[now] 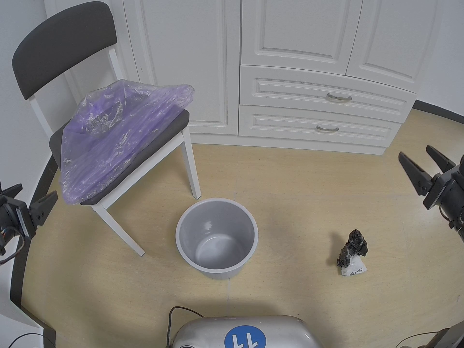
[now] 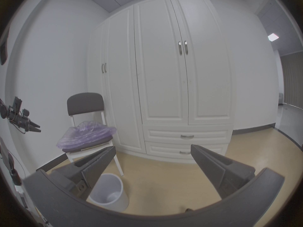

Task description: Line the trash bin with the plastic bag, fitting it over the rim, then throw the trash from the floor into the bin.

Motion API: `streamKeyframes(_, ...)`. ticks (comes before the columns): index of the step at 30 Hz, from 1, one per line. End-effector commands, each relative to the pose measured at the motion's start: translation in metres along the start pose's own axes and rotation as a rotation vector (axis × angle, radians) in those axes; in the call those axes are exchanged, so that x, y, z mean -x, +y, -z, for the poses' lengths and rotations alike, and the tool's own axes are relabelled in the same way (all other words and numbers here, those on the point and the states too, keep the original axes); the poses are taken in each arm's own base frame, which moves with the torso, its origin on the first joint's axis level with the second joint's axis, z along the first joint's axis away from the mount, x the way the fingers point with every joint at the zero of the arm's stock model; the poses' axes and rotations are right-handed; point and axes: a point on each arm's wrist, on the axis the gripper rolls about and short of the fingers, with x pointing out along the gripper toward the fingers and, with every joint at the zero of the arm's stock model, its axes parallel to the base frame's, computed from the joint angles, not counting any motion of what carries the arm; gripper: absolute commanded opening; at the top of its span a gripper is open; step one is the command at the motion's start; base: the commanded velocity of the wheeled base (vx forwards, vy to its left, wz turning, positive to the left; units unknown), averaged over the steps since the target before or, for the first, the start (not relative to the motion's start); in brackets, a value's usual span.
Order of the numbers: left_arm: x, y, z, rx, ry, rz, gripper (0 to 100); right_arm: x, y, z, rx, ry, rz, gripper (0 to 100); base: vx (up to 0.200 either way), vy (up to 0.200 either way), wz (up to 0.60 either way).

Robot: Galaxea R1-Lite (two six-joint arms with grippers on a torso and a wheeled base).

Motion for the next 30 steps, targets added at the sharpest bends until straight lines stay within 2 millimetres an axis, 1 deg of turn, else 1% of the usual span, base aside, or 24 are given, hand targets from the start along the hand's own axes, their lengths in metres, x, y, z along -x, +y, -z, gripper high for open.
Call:
streamKeyframes(1,-0.043,0.013,0.0,0.003,0.119,-0.071,100,0.0,0.011,-0.008,0.007,0.057,0.022,100,0.0,0.0,0.0)
streamKeyframes(2,-0.049,0.013,0.0,0.001,0.137,-0.064,100,-0.001,0.011,-0.01,0.007,0.083,0.041,100,0.0,0.0,0.0)
streamKeyframes(3,-0.051,0.013,0.001,0.0,0.141,-0.062,100,-0.002,0.011,-0.01,0.008,0.091,0.045,100,0.0,0.0,0.0)
streamKeyframes(4,-0.058,0.009,0.0,-0.039,0.155,-0.036,100,-0.002,0.013,-0.015,0.008,0.123,0.067,100,0.0,0.0,0.0)
streamKeyframes(5,-0.06,0.008,0.0,-0.05,0.158,-0.029,100,-0.002,0.013,-0.016,0.009,0.13,0.07,100,0.0,0.0,0.0)
streamKeyframes(6,-0.065,0.005,0.0,-0.099,0.168,-0.006,100,-0.001,0.013,-0.018,0.01,0.158,0.078,100,0.0,0.0,0.0)
streamKeyframes(7,-0.075,0.004,0.003,-0.162,0.19,0.013,100,0.002,0.013,-0.02,0.01,0.199,0.085,100,0.0,0.0,0.0)
streamKeyframes(10,-0.091,0.001,0.003,-0.259,0.186,0.022,100,0.011,0.012,-0.026,-0.015,0.243,0.076,100,0.0,0.0,0.0)
streamKeyframes(12,-0.094,0.0,0.003,-0.272,0.189,0.016,100,0.012,0.012,-0.027,-0.017,0.246,0.075,100,0.0,0.0,0.0)
streamKeyframes(13,-0.105,-0.002,0.002,-0.331,0.206,-0.032,100,0.017,0.012,-0.029,-0.031,0.25,0.063,100,0.0,0.0,0.0)
streamKeyframes(16,-0.123,-0.006,-0.002,-0.397,0.235,-0.1,100,0.023,0.013,-0.031,-0.048,0.241,0.011,100,0.0,0.0,0.0)
streamKeyframes(21,-0.147,-0.013,-0.006,-0.424,0.258,-0.102,100,0.032,0.013,-0.033,-0.058,0.22,-0.044,100,0.0,0.0,0.0)
streamKeyframes(28,-0.172,-0.018,0.011,-0.503,0.339,-0.113,100,0.038,0.012,-0.034,-0.057,0.198,-0.047,100,0.0,0.0,0.0)
streamKeyframes(30,-0.175,-0.018,0.014,-0.51,0.354,-0.119,100,0.038,0.012,-0.034,-0.057,0.198,-0.046,100,0.0,0.0,0.0)
